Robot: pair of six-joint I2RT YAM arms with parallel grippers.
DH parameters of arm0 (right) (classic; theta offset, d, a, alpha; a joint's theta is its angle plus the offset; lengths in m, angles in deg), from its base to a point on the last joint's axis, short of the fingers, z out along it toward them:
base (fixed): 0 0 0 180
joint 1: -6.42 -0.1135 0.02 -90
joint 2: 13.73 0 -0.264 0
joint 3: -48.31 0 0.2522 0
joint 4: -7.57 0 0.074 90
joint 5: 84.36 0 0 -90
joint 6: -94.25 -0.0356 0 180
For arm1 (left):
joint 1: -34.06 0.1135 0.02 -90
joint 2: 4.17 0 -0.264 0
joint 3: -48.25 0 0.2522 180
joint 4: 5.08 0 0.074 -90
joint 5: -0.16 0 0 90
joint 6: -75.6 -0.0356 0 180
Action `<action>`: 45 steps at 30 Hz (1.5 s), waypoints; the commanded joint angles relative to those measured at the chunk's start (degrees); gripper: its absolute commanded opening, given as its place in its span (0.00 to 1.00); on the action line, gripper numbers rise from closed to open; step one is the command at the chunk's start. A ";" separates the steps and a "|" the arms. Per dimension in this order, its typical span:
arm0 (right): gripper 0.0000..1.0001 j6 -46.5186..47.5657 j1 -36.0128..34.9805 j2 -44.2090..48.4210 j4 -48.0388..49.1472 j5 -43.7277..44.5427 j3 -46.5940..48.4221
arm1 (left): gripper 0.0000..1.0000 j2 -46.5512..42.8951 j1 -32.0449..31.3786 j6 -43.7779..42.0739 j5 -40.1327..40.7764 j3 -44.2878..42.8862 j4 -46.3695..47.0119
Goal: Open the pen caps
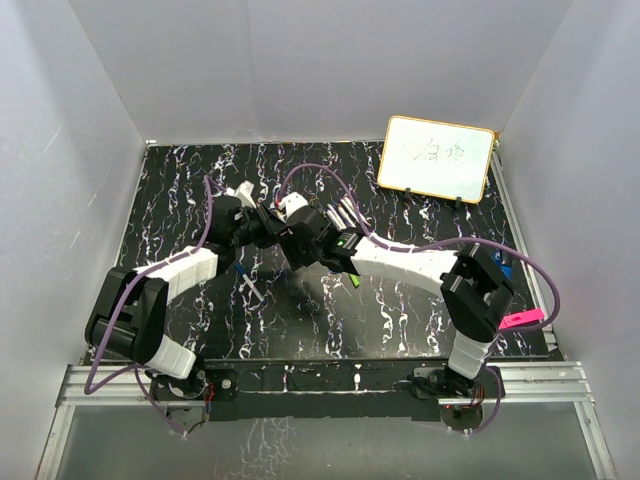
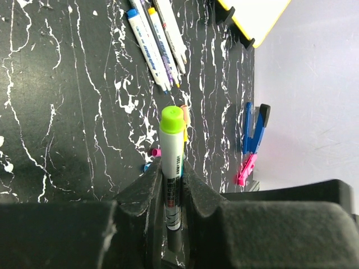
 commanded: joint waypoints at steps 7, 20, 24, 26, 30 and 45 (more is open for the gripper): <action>0.34 -0.11 0.61 -2.63 3.81 -0.94 2.66 | 0.00 -4.03 -0.54 1.63 -1.25 0.25 2.54; 0.08 -0.30 0.70 -1.51 4.16 -0.32 2.48 | 0.00 -3.63 -0.73 1.12 -0.27 0.06 1.52; 0.00 -0.42 0.70 -1.61 3.83 -0.66 2.19 | 0.00 -3.12 -0.60 0.80 2.38 -0.56 -0.52; 0.00 -0.53 0.74 -1.65 3.61 -0.93 1.73 | 0.00 -2.24 -0.23 0.23 4.33 -2.24 -1.92; 0.00 -1.22 0.70 -0.54 3.18 -1.12 -0.35 | 0.00 1.27 2.01 0.09 6.89 -6.44 -2.07; 0.00 -4.43 0.70 10.59 -1.08 0.84 -11.39 | 0.00 12.90 9.15 -4.23 9.80 -21.27 -1.71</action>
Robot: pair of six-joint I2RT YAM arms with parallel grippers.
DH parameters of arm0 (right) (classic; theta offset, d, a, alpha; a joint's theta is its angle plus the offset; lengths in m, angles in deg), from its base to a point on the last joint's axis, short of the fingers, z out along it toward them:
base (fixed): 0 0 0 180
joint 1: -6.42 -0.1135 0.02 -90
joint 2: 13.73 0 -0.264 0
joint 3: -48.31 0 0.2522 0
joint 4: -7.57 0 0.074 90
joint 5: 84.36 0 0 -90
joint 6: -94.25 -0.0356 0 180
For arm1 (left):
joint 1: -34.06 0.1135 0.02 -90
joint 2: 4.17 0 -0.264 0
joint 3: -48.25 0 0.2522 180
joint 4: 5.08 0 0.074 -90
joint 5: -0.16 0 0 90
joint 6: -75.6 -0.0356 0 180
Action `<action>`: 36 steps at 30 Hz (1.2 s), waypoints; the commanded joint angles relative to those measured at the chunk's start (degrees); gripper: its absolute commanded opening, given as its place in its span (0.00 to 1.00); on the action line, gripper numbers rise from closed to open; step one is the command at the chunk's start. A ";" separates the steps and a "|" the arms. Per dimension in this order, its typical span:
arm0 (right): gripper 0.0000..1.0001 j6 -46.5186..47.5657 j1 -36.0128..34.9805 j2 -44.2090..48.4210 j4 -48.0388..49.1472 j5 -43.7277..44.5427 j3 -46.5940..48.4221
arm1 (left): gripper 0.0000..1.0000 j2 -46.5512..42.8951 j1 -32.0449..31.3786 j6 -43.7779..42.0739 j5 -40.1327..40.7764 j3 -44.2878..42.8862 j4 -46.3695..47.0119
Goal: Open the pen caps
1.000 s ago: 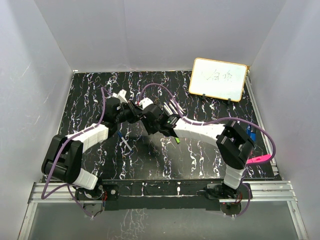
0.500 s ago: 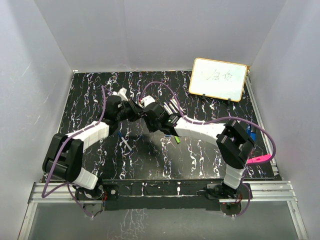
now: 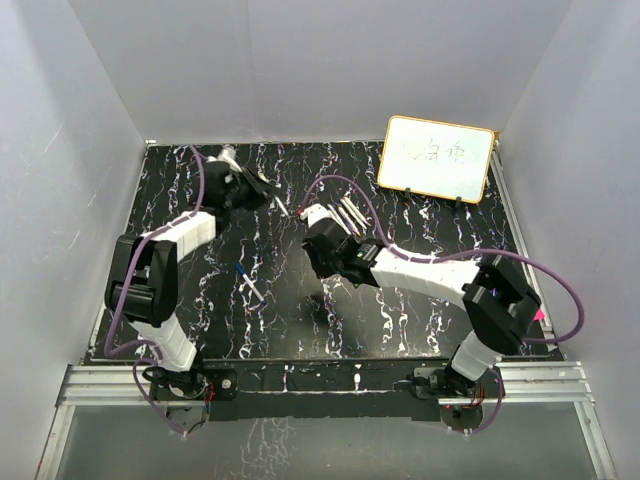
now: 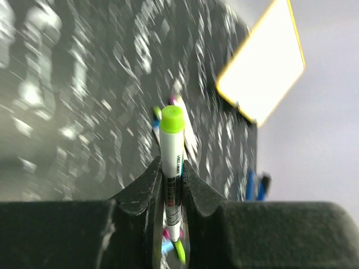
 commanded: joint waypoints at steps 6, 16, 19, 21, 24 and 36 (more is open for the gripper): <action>0.00 -1.64 -0.72 6.60 -3.74 0.59 -2.15 | 0.00 0.86 3.21 -4.32 7.19 -6.06 1.07; 0.00 -1.26 0.03 3.85 -5.15 0.69 -3.87 | 0.00 -2.97 2.68 1.44 1.74 4.25 6.54; 0.00 -1.57 0.16 2.86 -5.25 0.92 -4.75 | 0.00 -3.83 1.93 2.77 1.09 6.84 7.94; 0.00 -1.80 0.27 2.53 -5.18 1.15 -5.19 | 0.00 -3.60 1.08 3.35 0.55 7.80 8.58; 0.00 -2.26 0.75 2.44 -5.41 1.28 -6.00 | 0.00 -2.56 -0.78 4.42 0.34 8.26 9.59; 0.00 -2.17 2.58 1.62 -4.54 -0.06 -8.22 | 0.00 7.06 -6.10 9.21 1.42 6.06 16.28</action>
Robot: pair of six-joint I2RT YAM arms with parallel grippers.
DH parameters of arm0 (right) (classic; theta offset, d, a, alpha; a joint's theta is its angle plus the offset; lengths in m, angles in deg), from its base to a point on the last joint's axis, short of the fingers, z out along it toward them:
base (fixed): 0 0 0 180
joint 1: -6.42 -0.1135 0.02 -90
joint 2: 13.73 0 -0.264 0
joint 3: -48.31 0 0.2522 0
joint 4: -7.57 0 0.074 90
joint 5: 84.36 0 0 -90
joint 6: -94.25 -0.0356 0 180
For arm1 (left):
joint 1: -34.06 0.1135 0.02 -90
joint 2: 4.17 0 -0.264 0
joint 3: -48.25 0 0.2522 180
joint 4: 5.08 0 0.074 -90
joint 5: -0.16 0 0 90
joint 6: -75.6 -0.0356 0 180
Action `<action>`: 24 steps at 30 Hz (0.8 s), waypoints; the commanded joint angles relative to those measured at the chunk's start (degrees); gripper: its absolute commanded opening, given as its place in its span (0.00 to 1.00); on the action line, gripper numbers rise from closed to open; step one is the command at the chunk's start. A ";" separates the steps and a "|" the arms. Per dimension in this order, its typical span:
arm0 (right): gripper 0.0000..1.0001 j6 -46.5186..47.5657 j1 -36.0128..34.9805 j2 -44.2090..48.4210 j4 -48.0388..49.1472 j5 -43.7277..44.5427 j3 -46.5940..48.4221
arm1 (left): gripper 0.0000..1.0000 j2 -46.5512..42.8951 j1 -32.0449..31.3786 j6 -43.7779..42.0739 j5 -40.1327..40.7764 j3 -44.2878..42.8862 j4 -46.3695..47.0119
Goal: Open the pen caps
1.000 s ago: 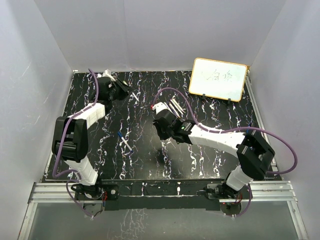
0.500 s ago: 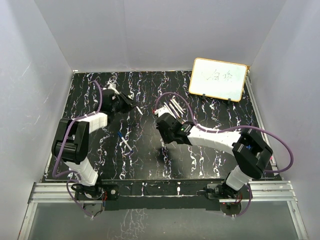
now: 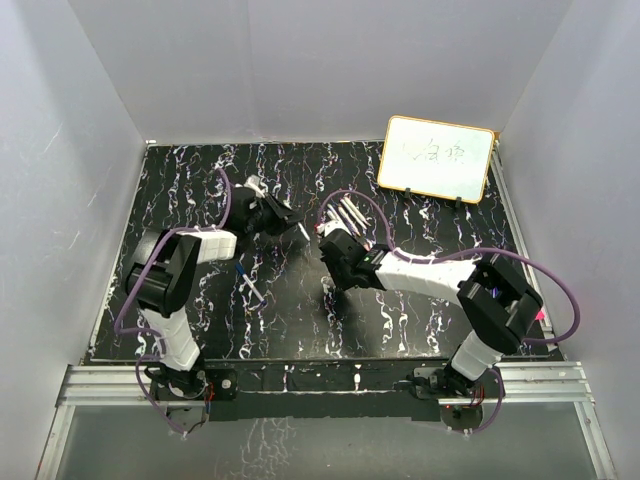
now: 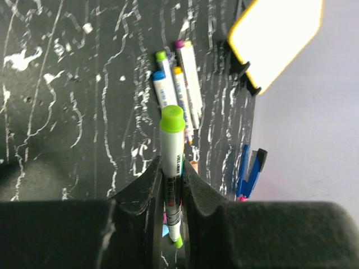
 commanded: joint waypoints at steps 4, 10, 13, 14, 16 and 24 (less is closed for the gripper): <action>0.01 -0.64 1.15 -0.70 2.59 -0.69 -0.95 | 0.00 5.25 -2.10 3.05 0.37 -3.92 4.22; 0.11 -0.56 1.59 -0.83 2.96 -1.12 -1.53 | 0.00 8.80 -3.42 4.71 0.66 -6.03 5.79; 0.16 -0.49 1.84 -1.03 3.05 -1.40 -1.72 | 0.00 10.05 -4.07 4.90 1.04 -6.77 6.00; 0.18 -0.53 1.83 -1.08 3.14 -1.55 -1.76 | 0.00 10.47 -4.29 4.99 1.22 -6.96 6.10; 0.20 -0.57 1.81 -1.20 3.25 -1.74 -1.78 | 0.00 11.20 -4.67 5.15 1.32 -7.40 6.24; 0.28 -0.58 1.95 -0.88 3.41 -2.12 -2.05 | 0.00 13.82 -5.79 6.19 2.64 -8.14 6.93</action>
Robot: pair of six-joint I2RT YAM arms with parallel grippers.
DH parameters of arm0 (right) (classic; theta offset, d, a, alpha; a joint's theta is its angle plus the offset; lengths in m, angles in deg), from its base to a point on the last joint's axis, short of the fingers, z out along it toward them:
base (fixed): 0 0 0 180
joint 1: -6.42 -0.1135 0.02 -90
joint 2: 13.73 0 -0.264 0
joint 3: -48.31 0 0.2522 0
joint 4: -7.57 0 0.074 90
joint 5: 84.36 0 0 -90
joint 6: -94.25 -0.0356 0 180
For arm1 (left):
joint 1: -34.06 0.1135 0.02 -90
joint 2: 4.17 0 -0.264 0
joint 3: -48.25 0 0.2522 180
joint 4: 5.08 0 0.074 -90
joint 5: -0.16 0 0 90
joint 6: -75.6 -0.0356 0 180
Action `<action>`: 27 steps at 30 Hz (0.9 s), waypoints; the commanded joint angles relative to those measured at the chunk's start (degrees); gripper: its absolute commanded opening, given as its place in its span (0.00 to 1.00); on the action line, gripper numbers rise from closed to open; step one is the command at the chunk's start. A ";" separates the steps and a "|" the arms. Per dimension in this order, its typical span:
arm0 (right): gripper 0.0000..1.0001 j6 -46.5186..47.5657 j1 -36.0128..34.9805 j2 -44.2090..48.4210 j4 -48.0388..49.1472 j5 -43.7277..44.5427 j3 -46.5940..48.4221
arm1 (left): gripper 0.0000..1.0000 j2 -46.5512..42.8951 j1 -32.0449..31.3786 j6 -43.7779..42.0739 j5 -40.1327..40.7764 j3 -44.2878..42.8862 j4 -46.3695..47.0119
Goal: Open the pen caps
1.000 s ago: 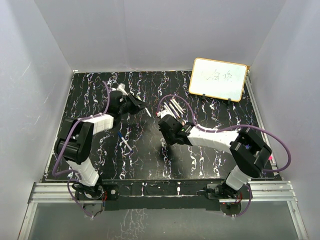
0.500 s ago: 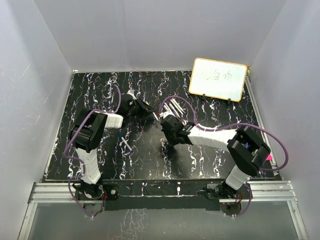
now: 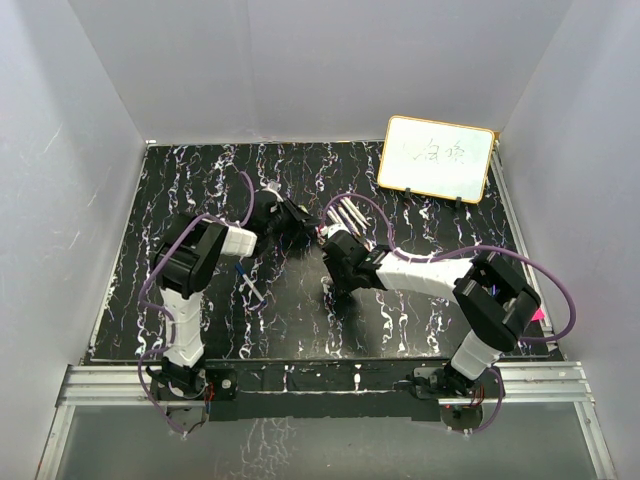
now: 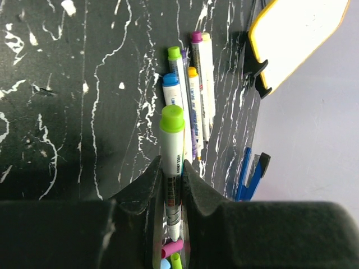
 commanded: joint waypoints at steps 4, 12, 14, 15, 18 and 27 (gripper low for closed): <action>0.28 -0.63 0.33 1.10 2.87 0.07 -0.42 | 0.00 1.12 -0.87 0.68 1.92 -1.87 1.47; 0.29 -0.60 0.31 4.85 3.86 2.44 -0.63 | 0.03 2.83 -1.14 1.16 1.82 -2.05 1.50; 0.29 -0.51 0.33 5.87 3.93 3.18 -0.37 | 0.08 2.84 -1.16 1.12 1.81 -2.05 1.44; 0.29 -0.39 0.35 6.36 3.98 3.35 -0.24 | 0.10 2.75 -1.11 1.07 1.76 -2.07 1.28; 0.29 -0.12 0.35 7.51 3.95 3.87 0.43 | 0.21 2.54 -1.15 0.99 1.91 -1.92 0.89; 0.29 0.56 0.35 8.70 3.84 4.94 1.77 | 0.30 0.72 -1.15 0.80 1.90 -1.25 0.51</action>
